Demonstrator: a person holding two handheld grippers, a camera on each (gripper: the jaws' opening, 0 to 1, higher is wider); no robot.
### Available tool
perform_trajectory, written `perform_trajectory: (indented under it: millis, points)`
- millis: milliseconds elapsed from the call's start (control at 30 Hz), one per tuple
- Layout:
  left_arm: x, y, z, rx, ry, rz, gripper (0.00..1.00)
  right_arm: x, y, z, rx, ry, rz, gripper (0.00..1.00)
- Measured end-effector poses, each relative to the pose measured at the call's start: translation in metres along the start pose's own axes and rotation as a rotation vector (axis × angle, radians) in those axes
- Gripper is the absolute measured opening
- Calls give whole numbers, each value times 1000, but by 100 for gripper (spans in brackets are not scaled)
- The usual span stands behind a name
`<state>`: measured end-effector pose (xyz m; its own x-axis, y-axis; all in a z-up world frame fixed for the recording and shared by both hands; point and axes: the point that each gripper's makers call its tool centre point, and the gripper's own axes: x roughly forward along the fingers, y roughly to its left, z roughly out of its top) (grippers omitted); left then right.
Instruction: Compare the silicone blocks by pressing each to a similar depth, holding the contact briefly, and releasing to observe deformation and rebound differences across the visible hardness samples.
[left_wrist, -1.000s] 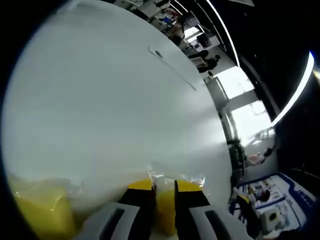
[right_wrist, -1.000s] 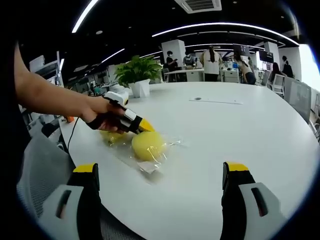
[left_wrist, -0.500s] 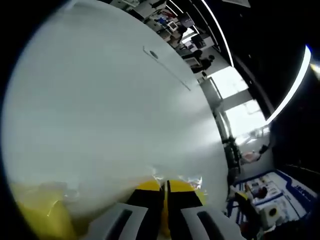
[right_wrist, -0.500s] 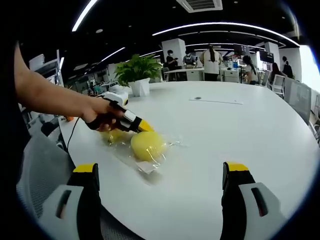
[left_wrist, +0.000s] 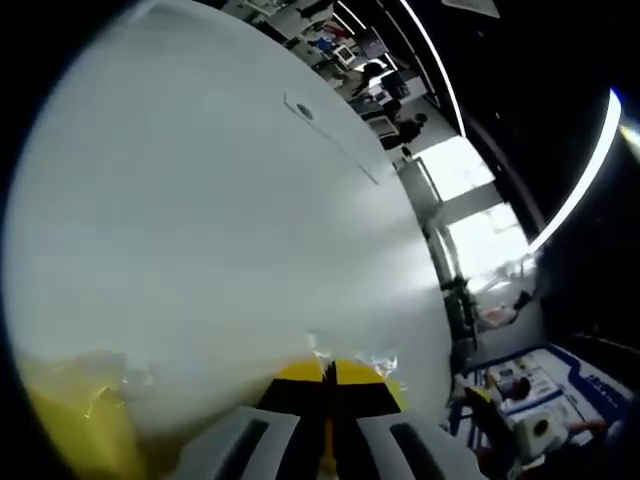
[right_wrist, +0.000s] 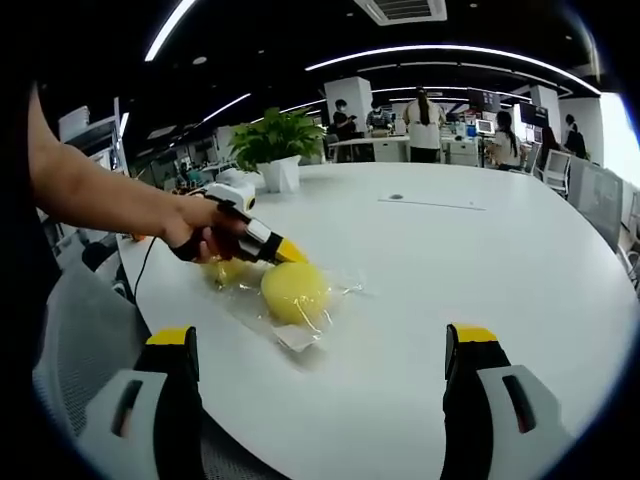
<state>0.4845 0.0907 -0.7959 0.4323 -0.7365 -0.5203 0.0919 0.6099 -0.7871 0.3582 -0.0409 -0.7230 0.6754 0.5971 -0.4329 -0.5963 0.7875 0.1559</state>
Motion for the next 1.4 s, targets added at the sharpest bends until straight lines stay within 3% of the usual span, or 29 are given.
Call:
perform_trajectory:
  millis: [200,333,533,700,800,900,1167,1233,1400]
  points:
    - [0,-13,1,12,-16,-36,0,-1,0,2,-3,-3,-1,96]
    - [-1,-32,2,77,-33,-93,0,-2,-1,2,-8,-2,-2,96]
    - [-5,-45,8,98,-68,-119,0,-1,-2,4,-14,-1,-2,96]
    - [-12,-60,15,161,-98,-160,0,1,-3,9,-19,-4,-1,96]
    - [-17,-75,20,211,-110,-191,0,3,-3,8,-23,0,0,96]
    - [-22,-82,27,318,-130,-185,0,4,-2,10,-26,0,4,96]
    - [-36,-98,38,427,-170,-202,0,7,0,15,-25,-8,11,96]
    - [-40,-105,37,500,-171,-215,0,6,0,23,5,-40,17,96]
    - [-50,-119,38,546,-180,-227,0,2,-5,42,56,-98,24,96]
